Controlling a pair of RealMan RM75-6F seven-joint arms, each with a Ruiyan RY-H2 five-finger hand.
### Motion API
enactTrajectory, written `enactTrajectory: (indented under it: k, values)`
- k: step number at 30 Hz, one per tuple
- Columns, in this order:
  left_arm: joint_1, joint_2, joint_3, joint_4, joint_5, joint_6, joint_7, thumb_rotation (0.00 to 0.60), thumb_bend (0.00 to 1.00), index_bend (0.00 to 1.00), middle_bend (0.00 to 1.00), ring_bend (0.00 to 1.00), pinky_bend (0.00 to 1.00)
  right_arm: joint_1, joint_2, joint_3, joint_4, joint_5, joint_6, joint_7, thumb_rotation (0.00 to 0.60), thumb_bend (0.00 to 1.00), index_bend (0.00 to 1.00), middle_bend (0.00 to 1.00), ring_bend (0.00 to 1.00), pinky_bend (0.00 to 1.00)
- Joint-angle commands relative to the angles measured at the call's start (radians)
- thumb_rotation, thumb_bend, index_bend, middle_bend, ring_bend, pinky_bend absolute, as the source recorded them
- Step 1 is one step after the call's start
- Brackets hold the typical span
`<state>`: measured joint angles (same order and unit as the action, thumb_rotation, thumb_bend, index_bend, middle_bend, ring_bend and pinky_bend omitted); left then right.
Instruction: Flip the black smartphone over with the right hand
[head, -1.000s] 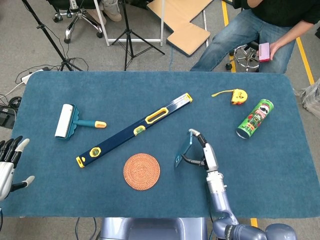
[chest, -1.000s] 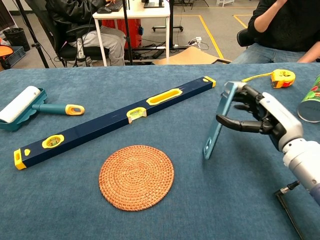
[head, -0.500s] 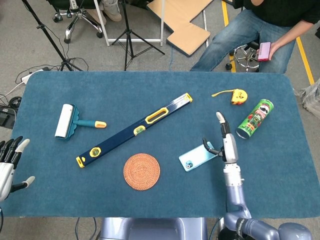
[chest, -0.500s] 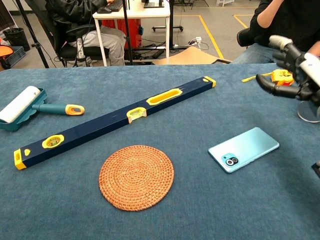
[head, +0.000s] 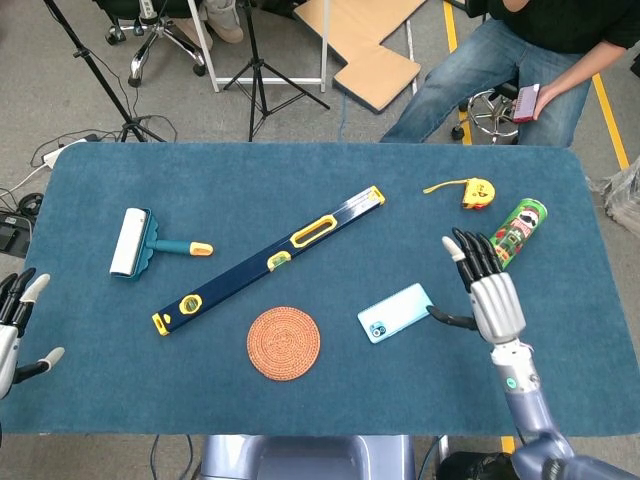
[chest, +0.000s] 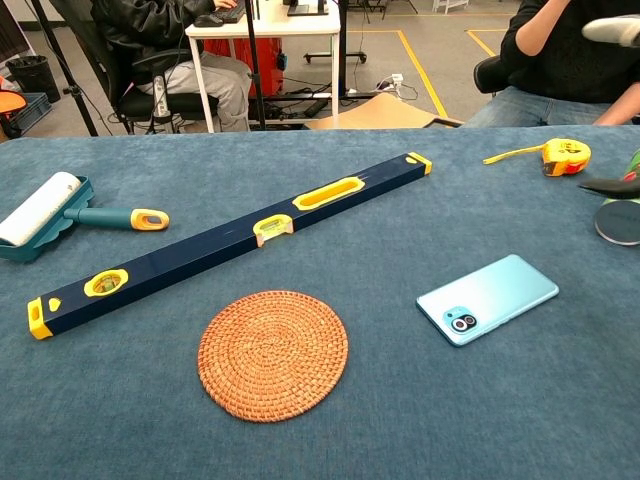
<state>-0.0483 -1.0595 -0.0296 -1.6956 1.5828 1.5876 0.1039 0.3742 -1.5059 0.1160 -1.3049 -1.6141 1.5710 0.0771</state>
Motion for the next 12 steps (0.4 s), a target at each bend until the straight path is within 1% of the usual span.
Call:
enactTrajectory:
  k: [1,4,7,12]
  values:
    - [0.006,0.001,0.007,0.004,0.016,0.009,-0.014,0.600,0.00,0.00,0.00,0.00,0.00,-0.166,0.250,-0.108,-0.367,0.013,0.072,-0.310,0.600,0.00,0.01,0.00,0.00,0.00]
    - [0.010,0.004,0.017,0.004,0.035,0.017,-0.022,0.600,0.00,0.00,0.00,0.00,0.00,-0.220,0.297,-0.132,-0.452,0.040,0.093,-0.360,0.600,0.00,0.01,0.00,0.00,0.00]
    - [0.012,0.006,0.023,0.006,0.048,0.020,-0.028,0.600,0.00,0.00,0.00,0.00,0.00,-0.262,0.316,-0.144,-0.476,0.054,0.121,-0.388,0.600,0.00,0.01,0.00,0.00,0.00]
    - [0.013,0.007,0.026,0.009,0.058,0.022,-0.038,0.600,0.00,0.00,0.00,0.00,0.00,-0.291,0.325,-0.145,-0.485,0.069,0.124,-0.416,0.600,0.00,0.01,0.00,0.00,0.00]
